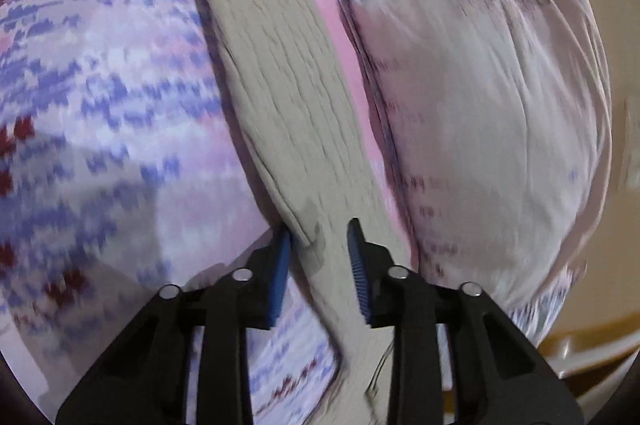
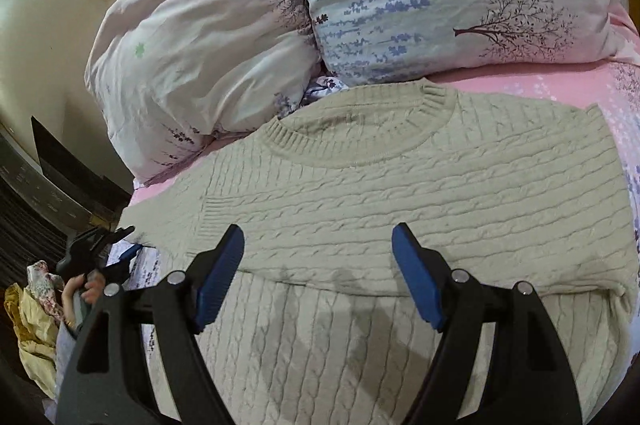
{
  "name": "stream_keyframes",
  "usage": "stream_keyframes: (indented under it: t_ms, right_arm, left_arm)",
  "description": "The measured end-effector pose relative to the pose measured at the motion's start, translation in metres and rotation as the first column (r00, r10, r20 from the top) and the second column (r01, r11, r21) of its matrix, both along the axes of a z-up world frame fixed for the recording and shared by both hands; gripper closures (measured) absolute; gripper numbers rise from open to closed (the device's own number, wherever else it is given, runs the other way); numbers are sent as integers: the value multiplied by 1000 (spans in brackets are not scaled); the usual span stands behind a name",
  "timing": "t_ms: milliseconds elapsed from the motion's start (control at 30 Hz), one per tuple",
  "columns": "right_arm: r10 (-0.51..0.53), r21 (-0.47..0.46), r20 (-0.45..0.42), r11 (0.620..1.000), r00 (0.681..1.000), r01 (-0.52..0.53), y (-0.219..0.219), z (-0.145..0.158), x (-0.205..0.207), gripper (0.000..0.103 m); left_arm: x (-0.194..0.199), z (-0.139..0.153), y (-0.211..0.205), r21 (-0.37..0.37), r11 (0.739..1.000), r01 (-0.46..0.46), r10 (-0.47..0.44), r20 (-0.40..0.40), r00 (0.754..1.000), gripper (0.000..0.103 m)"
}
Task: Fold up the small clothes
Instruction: 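Grasp the sleeve with the left gripper and fold it across the body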
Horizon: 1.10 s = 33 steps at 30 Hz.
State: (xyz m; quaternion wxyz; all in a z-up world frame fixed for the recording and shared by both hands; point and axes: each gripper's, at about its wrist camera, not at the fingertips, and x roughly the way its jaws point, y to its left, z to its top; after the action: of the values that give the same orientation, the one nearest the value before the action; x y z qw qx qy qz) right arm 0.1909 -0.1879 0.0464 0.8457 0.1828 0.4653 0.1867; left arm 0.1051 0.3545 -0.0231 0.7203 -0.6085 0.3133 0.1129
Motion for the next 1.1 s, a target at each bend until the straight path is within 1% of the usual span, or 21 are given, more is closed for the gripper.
stream_keyframes:
  t_ms: [100, 167, 233, 367, 400, 467, 533, 567, 633, 667, 733, 767, 800, 867, 900, 933, 967, 1000, 1033, 1100]
  right_arm:
    - [-7, 5, -1, 1000, 1000, 7, -14, -1, -5, 27]
    - [-16, 12, -1, 1000, 1000, 16, -22, 0, -9, 27]
    - [-26, 14, 3, 1000, 1000, 26, -29, 1, -11, 27]
    - [-48, 29, 3, 998, 999, 48, -44, 0, -14, 27]
    - [-52, 33, 3, 998, 999, 52, -47, 0, -15, 27]
    - [-60, 38, 4, 997, 998, 60, -54, 0, -18, 27]
    - [-66, 41, 2, 997, 998, 66, -59, -1, -21, 26]
    - [-70, 42, 1, 997, 998, 70, -62, -2, -22, 26]
    - [-79, 44, -3, 996, 997, 79, -67, -3, -24, 26]
    - [-82, 45, -4, 996, 997, 82, -69, -4, -25, 26]
    - [-88, 45, -6, 995, 996, 88, -72, -5, -27, 26]
    - [-90, 46, -7, 995, 996, 90, -73, -5, -28, 26]
    - [-91, 46, -7, 995, 996, 91, -74, -5, -29, 26]
    - [-94, 46, -6, 994, 996, 95, -75, -5, -30, 26]
    - [-95, 45, -7, 994, 995, 95, -75, -6, -31, 26]
    - [-96, 46, -10, 994, 995, 97, -75, -6, -31, 26]
    - [-95, 49, -13, 994, 995, 96, -75, -8, -31, 26]
    - [-95, 49, -16, 994, 995, 96, -74, -8, -31, 26]
    - [-93, 50, -20, 994, 995, 94, -73, -9, -31, 26]
    - [-82, 48, -24, 995, 996, 83, -70, -10, -32, 26]
  left_arm:
    - [-1, 3, 13, 29, 998, -60, 60, -5, 998, 78]
    - [-2, 4, 21, 32, 996, -88, 88, -1, 996, 79]
    - [-1, 5, 25, 42, 995, -94, 93, 13, 996, 93]
    - [5, 24, 18, 127, 990, -56, 47, 71, 996, 95]
    - [8, 31, 12, 141, 989, -42, 28, 99, 995, 96]
    - [12, 44, -2, 144, 990, -12, -12, 160, 987, 96]
    - [17, 60, -25, 156, 987, 42, -79, 238, 968, 96]
    - [20, 64, -32, 160, 985, 59, -99, 258, 961, 96]
    - [24, 74, -60, 156, 980, 122, -167, 318, 933, 96]
    - [26, 78, -79, 147, 975, 169, -211, 352, 912, 96]
    - [28, 82, -107, 140, 961, 238, -274, 386, 881, 96]
    - [33, 82, -121, 140, 950, 280, -312, 397, 863, 96]
    - [38, 80, -143, 137, 932, 334, -361, 409, 838, 96]
    - [40, 72, -177, 145, 900, 410, -433, 402, 807, 96]
    - [43, 64, -197, 149, 877, 456, -477, 379, 793, 96]
    - [45, 57, -208, 147, 863, 483, -502, 356, 788, 96]
    - [47, 49, -220, 142, 851, 506, -523, 328, 787, 96]
    - [50, 36, -230, 134, 841, 524, -539, 284, 793, 96]
    - [52, 25, -235, 120, 838, 532, -545, 248, 801, 96]
    - [50, 5, -240, 74, 836, 544, -546, 208, 812, 96]
